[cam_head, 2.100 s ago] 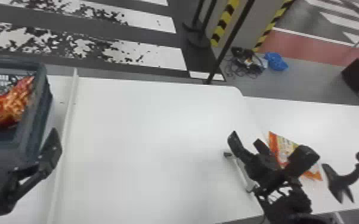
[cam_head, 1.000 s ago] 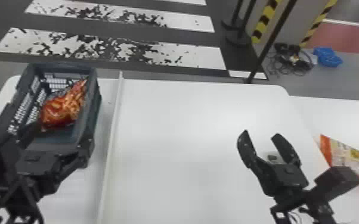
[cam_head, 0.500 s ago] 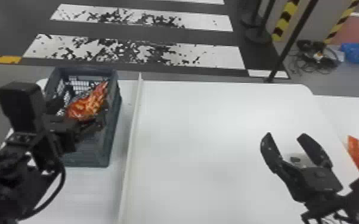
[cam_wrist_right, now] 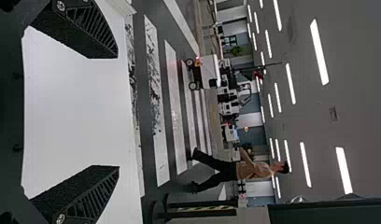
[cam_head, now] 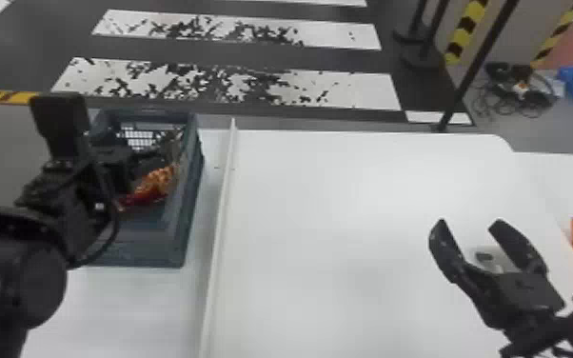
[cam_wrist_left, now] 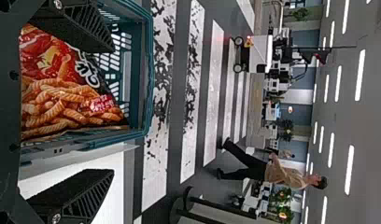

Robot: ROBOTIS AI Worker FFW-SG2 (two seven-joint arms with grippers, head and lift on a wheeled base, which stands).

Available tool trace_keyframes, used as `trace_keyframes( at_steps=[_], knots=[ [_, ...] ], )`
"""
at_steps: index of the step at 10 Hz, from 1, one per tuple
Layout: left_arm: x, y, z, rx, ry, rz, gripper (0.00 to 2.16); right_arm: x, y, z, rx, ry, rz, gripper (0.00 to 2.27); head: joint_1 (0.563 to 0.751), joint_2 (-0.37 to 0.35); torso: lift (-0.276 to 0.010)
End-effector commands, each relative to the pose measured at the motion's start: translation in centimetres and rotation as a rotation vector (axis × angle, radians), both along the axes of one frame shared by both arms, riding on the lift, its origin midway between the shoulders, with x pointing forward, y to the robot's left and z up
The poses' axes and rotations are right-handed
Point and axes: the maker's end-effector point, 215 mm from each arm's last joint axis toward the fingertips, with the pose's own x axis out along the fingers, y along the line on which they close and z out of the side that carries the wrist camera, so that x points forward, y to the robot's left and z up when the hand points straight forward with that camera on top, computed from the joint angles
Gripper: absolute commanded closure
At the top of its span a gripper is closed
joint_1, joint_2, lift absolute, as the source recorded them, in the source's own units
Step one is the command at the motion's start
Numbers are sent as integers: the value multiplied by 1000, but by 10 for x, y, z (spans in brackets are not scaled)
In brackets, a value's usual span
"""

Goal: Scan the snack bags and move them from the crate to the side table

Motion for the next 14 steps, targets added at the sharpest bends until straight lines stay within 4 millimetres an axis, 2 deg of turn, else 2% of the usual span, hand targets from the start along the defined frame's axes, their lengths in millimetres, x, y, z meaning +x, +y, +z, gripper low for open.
trace_keyframes(
  at_steps=[1,3,7,12,14],
  knots=[
    [19,8,-14,-8,31,14,76,0,0,-10,0,28,1,76,695,-42,-87],
    [28,13,-34,-19,74,30,76,1,1,-14,-2,36,8,76,695,-33,-87],
    [30,24,-78,-24,161,53,76,0,5,-20,1,48,15,76,695,-16,-87],
    [38,22,-109,-62,218,33,76,-4,14,-21,20,51,46,80,695,-2,-87],
    [33,30,-134,-82,263,50,316,-4,18,-19,35,46,61,80,695,1,-87]
  ],
)
